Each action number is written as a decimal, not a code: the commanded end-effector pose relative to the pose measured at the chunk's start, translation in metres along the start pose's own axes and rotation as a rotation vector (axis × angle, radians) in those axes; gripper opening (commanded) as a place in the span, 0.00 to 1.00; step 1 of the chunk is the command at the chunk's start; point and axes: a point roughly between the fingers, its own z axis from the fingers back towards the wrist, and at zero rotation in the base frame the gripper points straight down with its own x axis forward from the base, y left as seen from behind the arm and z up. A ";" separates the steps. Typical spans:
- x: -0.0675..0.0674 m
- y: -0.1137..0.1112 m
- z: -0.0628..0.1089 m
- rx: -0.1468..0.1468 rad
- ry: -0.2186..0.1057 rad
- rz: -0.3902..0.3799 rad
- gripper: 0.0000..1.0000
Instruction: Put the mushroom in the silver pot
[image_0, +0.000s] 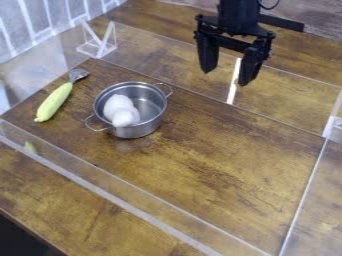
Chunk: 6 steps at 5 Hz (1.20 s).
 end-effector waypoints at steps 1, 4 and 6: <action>0.003 -0.006 0.037 0.001 -0.095 -0.019 1.00; 0.001 -0.010 0.044 -0.002 -0.097 -0.031 1.00; 0.000 -0.013 0.049 -0.004 -0.100 -0.040 1.00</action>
